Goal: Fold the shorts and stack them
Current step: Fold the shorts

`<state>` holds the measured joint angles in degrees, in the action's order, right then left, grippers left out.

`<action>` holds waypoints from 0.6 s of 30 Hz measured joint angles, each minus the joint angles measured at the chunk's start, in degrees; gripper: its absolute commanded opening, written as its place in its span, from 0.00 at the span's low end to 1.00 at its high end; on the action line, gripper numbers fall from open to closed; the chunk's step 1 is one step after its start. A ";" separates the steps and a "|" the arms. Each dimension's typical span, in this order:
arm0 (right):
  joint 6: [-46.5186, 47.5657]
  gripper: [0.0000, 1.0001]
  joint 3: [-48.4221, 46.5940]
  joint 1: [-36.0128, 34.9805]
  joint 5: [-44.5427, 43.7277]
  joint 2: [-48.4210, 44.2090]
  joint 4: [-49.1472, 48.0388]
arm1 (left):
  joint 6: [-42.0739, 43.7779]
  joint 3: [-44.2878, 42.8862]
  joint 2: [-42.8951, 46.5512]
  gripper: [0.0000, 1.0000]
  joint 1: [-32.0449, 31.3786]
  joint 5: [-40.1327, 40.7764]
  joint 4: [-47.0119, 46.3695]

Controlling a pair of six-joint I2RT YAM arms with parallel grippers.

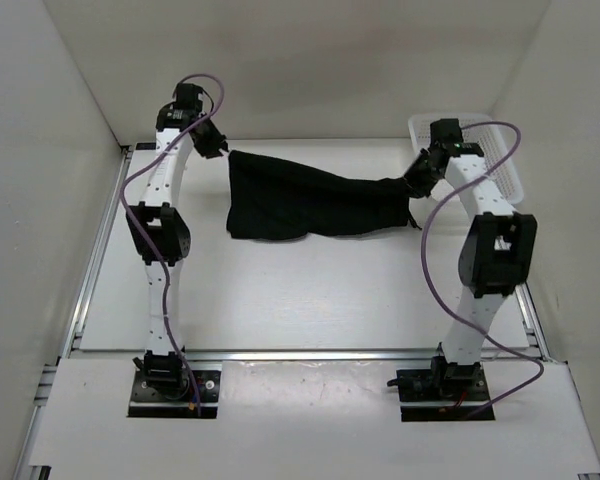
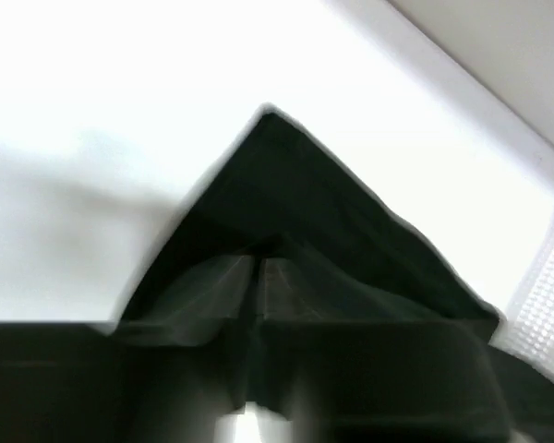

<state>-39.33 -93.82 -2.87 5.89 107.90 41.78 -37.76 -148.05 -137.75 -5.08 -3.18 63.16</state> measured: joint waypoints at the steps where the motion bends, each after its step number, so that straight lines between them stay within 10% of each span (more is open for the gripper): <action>1: -0.35 0.73 -3.98 -0.11 -0.26 3.32 0.07 | 0.35 -0.85 -2.14 0.66 0.72 -0.81 -1.77; 3: -0.79 0.96 -10.62 -0.35 -0.76 8.66 -1.27 | 0.50 -5.16 -7.54 1.00 2.12 -2.34 -3.91; 10: 1.16 0.98 -10.99 -4.39 -5.53 9.09 -4.20 | 3.04 -1.11 -10.01 1.00 5.25 -3.54 -7.72; 18: 0.66 0.85 15.04 -6.62 -3.87 -4.76 -7.19 | 8.48 25.92 13.60 0.81 3.96 -3.63 -8.37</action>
<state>-38.68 -78.78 -9.50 2.02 103.13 34.59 -29.28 -122.13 -124.16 -1.13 -6.81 54.78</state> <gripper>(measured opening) 0.825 0.818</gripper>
